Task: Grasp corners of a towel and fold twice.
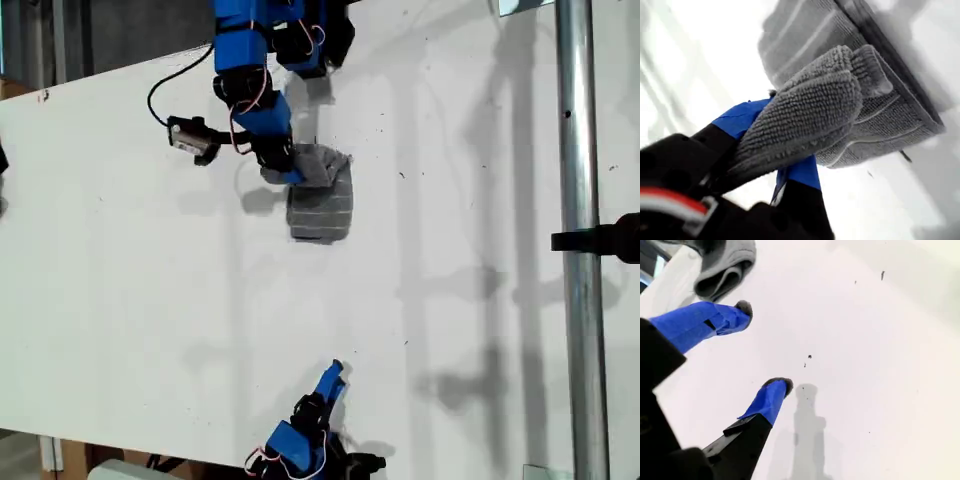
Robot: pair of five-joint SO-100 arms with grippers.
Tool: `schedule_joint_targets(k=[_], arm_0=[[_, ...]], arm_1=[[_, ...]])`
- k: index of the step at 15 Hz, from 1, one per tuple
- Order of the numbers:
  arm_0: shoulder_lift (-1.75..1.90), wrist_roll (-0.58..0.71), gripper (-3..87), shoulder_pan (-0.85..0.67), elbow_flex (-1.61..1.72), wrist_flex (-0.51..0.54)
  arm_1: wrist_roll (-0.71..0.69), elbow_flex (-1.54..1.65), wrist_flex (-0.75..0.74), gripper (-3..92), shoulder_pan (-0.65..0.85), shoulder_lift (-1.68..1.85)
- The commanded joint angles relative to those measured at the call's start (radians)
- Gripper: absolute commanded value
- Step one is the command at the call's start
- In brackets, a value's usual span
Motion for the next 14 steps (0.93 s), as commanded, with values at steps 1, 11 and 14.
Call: schedule_joint_targets(k=[1,11,14], arm_0=[[0.008,0.002,24.3,-0.006,-0.012,-0.008],[0.008,-0.015,24.7,0.005,-0.006,-0.023],[0.008,-0.003,24.6,-0.003,-0.006,-0.034]], arm_1=[[-0.017,0.011,-0.287,-0.2,0.034,-0.12],[-0.026,-0.115,-0.33,14.3,-0.035,-0.077],[-0.034,-0.15,-0.341,14.2,-0.034,-0.166]])
